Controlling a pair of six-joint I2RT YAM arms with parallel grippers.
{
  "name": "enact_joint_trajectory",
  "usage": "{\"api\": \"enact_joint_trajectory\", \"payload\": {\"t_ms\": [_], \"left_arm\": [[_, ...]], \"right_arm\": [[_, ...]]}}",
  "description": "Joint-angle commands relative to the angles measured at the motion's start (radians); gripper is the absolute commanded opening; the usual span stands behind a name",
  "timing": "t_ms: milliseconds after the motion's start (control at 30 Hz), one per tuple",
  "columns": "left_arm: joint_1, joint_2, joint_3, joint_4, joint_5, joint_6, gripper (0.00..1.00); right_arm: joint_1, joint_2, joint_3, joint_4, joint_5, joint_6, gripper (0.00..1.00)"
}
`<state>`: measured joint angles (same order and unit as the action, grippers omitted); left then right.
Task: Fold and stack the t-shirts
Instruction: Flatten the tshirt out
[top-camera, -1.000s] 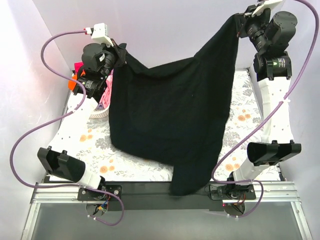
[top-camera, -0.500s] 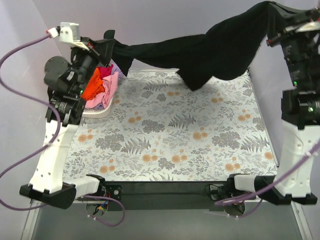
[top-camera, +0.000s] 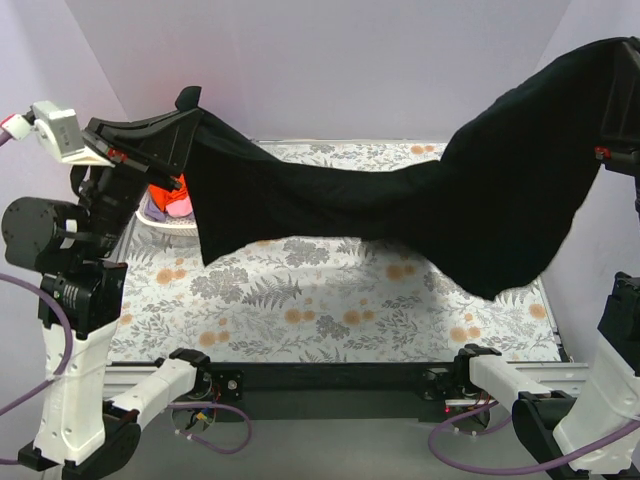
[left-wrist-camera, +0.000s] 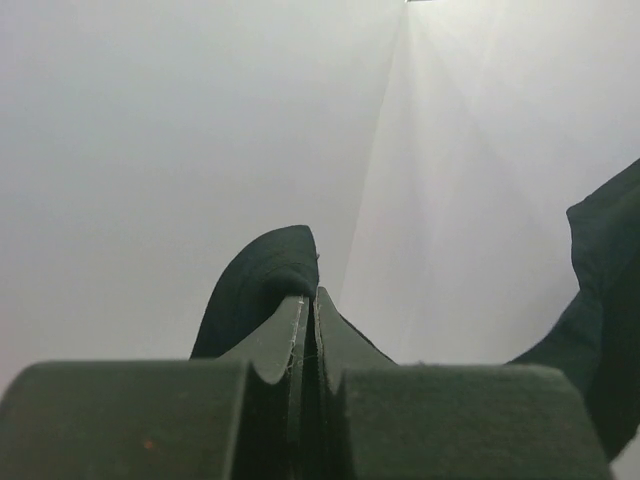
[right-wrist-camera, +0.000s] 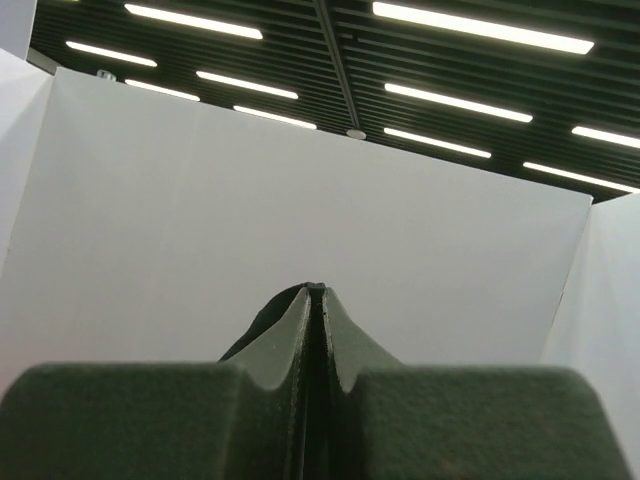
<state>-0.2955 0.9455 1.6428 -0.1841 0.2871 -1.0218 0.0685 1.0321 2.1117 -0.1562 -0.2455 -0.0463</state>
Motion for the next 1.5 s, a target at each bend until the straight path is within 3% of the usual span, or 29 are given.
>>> {"api": "enact_joint_trajectory", "payload": {"t_ms": [0,167,467,733,1100,1467], "left_arm": [[0.006,0.004,-0.012,-0.014,0.011,-0.009,0.0],[0.007,0.065,-0.055,0.011,-0.104,0.017,0.0],[0.016,0.384,-0.121,0.142,-0.321,0.097,0.0],[0.035,0.553,-0.143,0.178,-0.327,0.1,0.0],[0.05,0.697,-0.209,0.245,-0.355,0.081,0.0],[0.053,0.797,-0.245,0.256,-0.351,0.095,0.0]], "right_arm": [[0.001,0.048,0.033,0.037,0.032,-0.021,0.01],[-0.001,0.14,0.016,0.043,0.071,-0.018,0.01],[-0.001,0.434,-0.064,0.087,0.158,-0.024,0.01],[0.001,0.522,-0.077,0.106,0.163,-0.035,0.01],[0.022,0.499,-0.429,0.237,0.221,-0.007,0.01],[0.059,0.554,-0.568,0.28,0.31,-0.009,0.01]]}}
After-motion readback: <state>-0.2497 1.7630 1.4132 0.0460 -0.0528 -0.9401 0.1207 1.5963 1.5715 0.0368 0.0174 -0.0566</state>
